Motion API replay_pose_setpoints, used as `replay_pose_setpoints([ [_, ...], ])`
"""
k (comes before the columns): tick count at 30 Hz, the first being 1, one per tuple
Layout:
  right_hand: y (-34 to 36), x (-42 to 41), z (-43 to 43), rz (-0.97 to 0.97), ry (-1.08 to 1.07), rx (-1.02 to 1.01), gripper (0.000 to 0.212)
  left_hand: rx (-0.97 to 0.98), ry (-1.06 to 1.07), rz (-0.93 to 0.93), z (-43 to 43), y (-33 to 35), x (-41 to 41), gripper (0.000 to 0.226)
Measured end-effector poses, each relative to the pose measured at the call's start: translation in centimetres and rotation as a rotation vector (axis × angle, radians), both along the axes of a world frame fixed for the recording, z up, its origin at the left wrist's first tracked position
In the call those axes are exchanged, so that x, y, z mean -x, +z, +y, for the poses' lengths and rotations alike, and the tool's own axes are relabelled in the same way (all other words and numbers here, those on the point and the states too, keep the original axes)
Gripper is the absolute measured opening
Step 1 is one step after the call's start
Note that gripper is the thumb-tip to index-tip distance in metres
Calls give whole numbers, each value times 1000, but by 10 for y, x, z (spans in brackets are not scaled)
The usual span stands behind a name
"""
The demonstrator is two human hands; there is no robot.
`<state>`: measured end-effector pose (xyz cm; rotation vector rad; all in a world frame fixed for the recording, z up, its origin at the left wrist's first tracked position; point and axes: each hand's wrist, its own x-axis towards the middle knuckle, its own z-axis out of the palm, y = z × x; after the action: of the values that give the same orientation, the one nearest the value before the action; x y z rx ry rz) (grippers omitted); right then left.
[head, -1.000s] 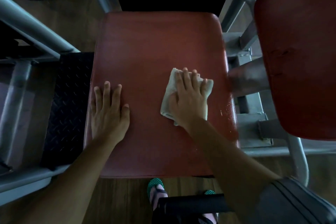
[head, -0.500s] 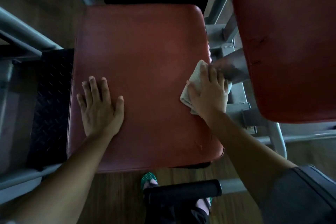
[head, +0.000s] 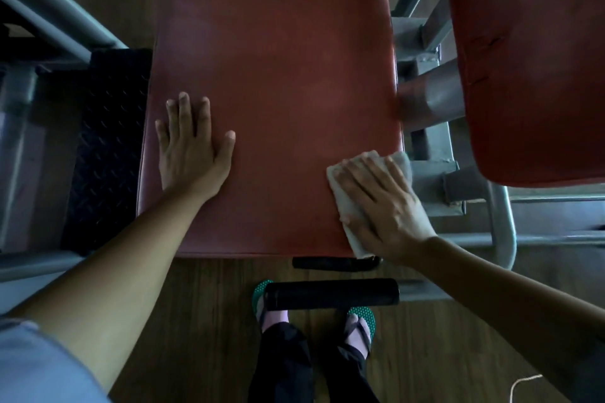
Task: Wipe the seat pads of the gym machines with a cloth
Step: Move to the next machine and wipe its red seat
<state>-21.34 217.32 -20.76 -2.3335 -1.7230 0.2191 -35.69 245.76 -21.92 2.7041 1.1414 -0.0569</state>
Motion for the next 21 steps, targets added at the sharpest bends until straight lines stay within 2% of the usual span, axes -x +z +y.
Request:
replay_pose_setpoints([
  [5, 0, 27, 22, -82, 106, 32, 64, 0, -71, 19, 3, 5, 49, 69],
  [12, -2, 64, 78, -105, 146, 55, 65, 112, -60, -87, -4, -3, 100, 73],
  [16, 0, 83, 117, -64, 57, 61, 65, 134, -34, -153, -7, -5, 100, 68],
  [21, 1, 89, 156, -47, -187, 69, 69, 125, -28, -128, -7, -5, 98, 67],
])
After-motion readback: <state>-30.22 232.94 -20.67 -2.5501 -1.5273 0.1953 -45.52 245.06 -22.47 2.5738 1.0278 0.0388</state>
